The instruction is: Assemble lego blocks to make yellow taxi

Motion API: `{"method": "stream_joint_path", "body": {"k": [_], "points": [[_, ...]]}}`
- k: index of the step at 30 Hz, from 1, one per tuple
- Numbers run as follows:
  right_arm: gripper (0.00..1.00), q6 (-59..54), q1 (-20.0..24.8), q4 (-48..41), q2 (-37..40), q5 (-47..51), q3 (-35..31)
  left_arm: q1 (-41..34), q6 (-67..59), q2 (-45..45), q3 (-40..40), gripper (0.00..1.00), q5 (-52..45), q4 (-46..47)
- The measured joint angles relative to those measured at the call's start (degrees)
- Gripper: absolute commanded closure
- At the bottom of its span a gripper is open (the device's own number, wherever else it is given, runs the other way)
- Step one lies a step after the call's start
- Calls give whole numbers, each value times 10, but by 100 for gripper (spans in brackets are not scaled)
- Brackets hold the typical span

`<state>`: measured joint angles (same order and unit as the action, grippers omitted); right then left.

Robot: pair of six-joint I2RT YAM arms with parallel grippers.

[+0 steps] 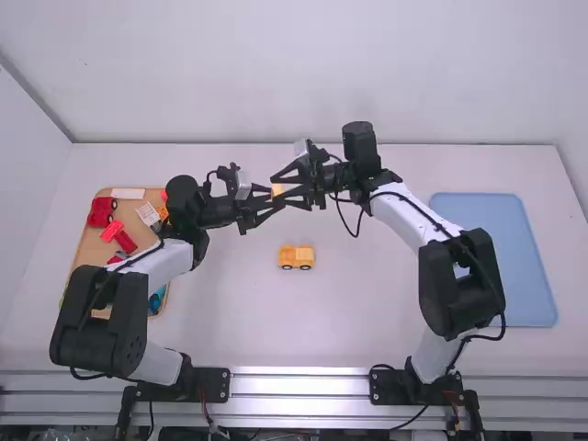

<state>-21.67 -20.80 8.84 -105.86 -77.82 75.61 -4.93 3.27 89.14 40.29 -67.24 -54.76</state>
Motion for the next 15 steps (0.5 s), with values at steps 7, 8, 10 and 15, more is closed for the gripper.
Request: {"method": "stream_joint_path", "body": {"k": [7,8,10,15], "points": [[66,-9,-4,0,0,-9,0,0,2,0,0,87,3,-2],[67,-9,-4,0,0,-9,0,0,2,0,0,85,3,-2],[70,-16,-4,0,0,-14,0,0,2,0,0,49,-2,-3],[73,-14,-3,26,0,-7,0,0,3,0,0,1,-3,-4]]}}
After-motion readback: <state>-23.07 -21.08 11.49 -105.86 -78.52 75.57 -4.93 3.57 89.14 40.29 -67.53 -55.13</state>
